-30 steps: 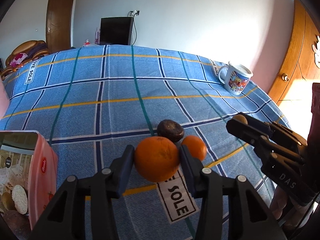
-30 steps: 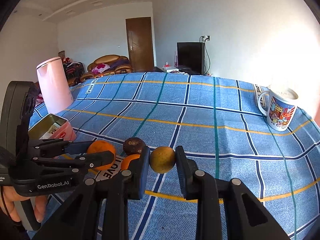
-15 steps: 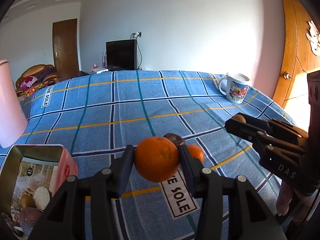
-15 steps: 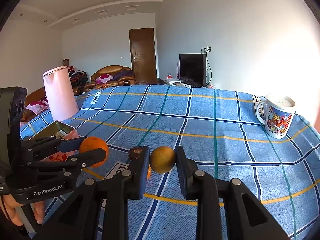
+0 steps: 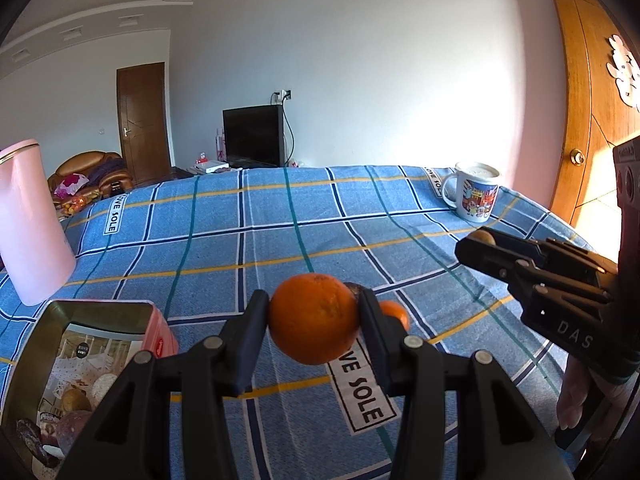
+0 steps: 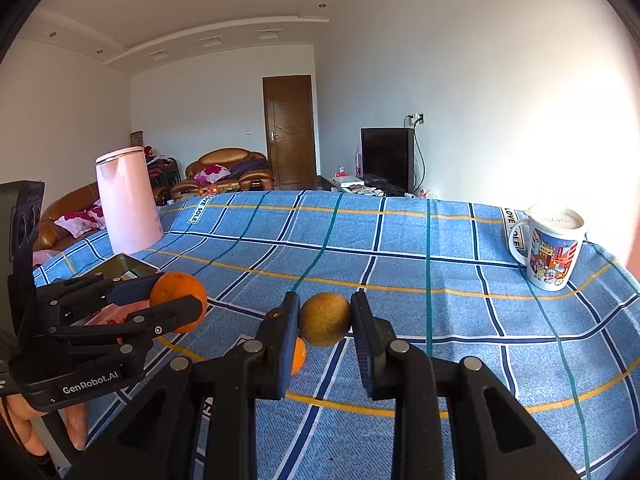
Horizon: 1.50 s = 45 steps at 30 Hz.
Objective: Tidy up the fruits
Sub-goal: 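Lift the yellow-green fruit with right tool while left tool lifts the orange, then carry both fruits over the tin box and open both tools to drop them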
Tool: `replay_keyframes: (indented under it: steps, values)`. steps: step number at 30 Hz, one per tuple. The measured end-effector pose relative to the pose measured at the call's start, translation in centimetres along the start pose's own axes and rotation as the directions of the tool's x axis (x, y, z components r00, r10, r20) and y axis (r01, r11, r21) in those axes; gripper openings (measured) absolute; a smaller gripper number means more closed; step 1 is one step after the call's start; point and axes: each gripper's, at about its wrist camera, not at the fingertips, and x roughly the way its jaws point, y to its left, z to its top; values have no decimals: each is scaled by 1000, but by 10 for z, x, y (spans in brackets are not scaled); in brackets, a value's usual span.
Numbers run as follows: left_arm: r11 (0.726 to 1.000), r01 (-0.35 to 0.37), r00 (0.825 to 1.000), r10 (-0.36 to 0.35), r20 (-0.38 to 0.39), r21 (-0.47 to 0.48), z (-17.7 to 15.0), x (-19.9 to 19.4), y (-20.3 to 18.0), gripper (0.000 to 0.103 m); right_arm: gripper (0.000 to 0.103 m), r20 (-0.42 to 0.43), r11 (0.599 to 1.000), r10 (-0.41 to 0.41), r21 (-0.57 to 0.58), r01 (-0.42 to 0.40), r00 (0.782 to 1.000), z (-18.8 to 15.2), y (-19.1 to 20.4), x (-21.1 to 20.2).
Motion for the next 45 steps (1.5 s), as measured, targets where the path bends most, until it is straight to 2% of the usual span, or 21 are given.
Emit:
replay_keyframes:
  steps: [22, 31, 38, 45]
  values:
    - [998, -55, 992, 53, 113, 19, -3, -24, -3, 48, 28, 107, 999, -5, -32, 9, 994, -2, 7, -21]
    - [996, -77, 986, 69, 152, 45, -6, -36, -5, 48, 28, 128, 999, 30, -46, -24, 991, -3, 17, -27]
    - [996, -91, 984, 89, 152, 6, -9, -47, 17, 48, 28, 84, 995, 77, -64, -71, 994, 0, 40, -14]
    - [989, -130, 979, 139, 147, -67, -12, -65, 60, 48, 28, 53, 982, 166, -97, -160, 985, 9, 80, 1]
